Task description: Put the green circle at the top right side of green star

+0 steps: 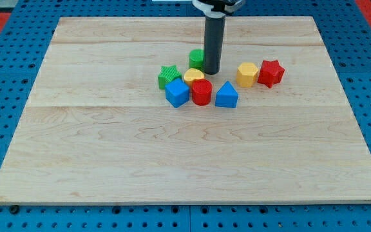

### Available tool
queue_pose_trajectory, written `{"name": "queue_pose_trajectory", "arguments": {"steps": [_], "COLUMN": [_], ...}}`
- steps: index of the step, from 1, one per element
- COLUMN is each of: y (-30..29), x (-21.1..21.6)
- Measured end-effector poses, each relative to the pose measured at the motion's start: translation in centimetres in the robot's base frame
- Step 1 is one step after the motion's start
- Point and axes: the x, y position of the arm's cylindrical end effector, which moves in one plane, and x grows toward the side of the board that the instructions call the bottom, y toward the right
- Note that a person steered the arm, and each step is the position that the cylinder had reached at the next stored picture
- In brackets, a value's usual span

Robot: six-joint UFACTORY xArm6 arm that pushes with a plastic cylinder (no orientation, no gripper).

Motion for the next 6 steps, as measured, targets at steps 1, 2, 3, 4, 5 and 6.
{"name": "queue_pose_trajectory", "arguments": {"steps": [1, 2, 3, 4, 5, 6], "y": [0.0, 1.1, 1.1, -3.2, -3.7, -3.4], "x": [-1.6, -3.9, -7.2, -8.4, -6.7, -4.8]}}
